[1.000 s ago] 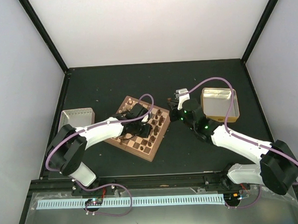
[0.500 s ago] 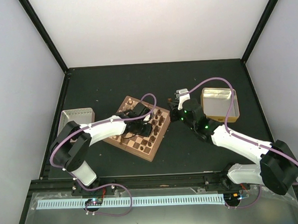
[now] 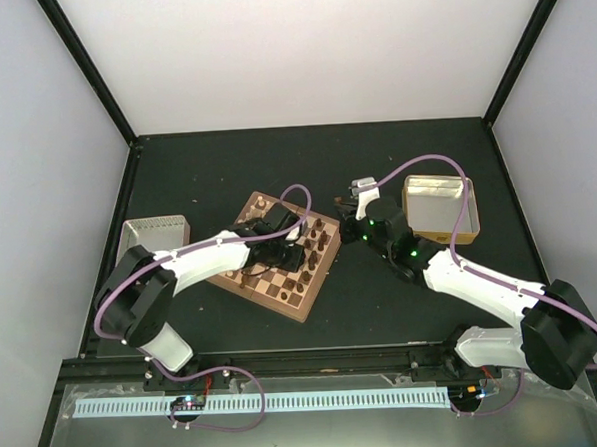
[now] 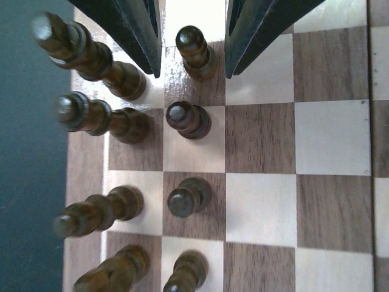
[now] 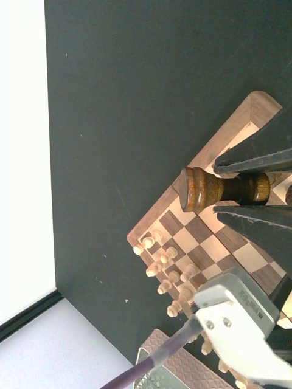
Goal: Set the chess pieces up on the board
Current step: Place the chess piece on the chessboard.
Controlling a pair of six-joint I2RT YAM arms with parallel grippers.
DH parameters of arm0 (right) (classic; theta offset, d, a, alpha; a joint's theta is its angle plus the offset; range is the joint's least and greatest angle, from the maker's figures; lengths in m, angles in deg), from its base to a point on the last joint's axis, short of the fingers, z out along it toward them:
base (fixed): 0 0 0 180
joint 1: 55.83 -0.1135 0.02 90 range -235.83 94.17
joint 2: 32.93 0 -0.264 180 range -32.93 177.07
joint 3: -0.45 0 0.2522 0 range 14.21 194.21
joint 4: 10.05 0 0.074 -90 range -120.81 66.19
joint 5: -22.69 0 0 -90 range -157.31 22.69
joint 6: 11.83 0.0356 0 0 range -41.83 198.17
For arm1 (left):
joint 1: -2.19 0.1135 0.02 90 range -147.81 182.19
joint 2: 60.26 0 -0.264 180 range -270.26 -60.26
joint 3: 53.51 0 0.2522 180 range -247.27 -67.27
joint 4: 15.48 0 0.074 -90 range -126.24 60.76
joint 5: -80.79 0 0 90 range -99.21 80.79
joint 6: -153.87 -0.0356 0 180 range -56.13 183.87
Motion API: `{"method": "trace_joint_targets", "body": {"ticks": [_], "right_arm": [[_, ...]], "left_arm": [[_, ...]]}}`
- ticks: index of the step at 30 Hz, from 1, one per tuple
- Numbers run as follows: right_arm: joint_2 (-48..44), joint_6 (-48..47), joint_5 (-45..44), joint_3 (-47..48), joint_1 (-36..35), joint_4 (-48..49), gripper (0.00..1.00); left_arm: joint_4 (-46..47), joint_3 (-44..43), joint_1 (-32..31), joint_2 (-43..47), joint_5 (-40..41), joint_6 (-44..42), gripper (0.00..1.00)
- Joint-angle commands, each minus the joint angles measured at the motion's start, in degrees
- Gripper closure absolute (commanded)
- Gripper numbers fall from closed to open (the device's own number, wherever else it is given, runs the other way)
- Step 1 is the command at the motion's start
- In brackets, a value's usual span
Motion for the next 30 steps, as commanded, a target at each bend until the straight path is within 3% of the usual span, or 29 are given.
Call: {"method": "trace_joint_targets", "body": {"ticks": [1,5,9,16,19,24,30], "right_arm": [[-1.6,-1.2,3.5,-0.7,0.3,2.2,0.97],[-1.2,-6.0,13.6,-0.7,0.3,5.4,0.97],[1.7,-10.3,27.5,1.5,0.3,7.3,0.97],[7.6,-13.5,45.1,7.0,0.1,7.3,0.97],[9.3,-14.6,48.9,8.9,0.1,6.5,0.97],[10.6,-16.7,52.0,11.1,-0.4,4.0,0.97],[11.2,-17.4,52.6,11.8,-0.6,2.6,0.97]], "left_arm": [[-0.8,-1.3,0.8,5.7,0.9,1.6,0.69],[-0.1,0.7,4.2,13.3,1.2,4.7,0.66],[1.1,2.8,8.4,23.0,-1.1,7.8,0.56],[12.0,8.5,15.0,35.4,-22.0,12.6,0.33],[12.9,8.6,15.7,35.8,-28.4,13.9,0.31],[11.7,7.3,17.0,32.9,-36.6,14.8,0.33],[12.7,7.3,18.4,29.9,-39.6,16.8,0.61]]}}
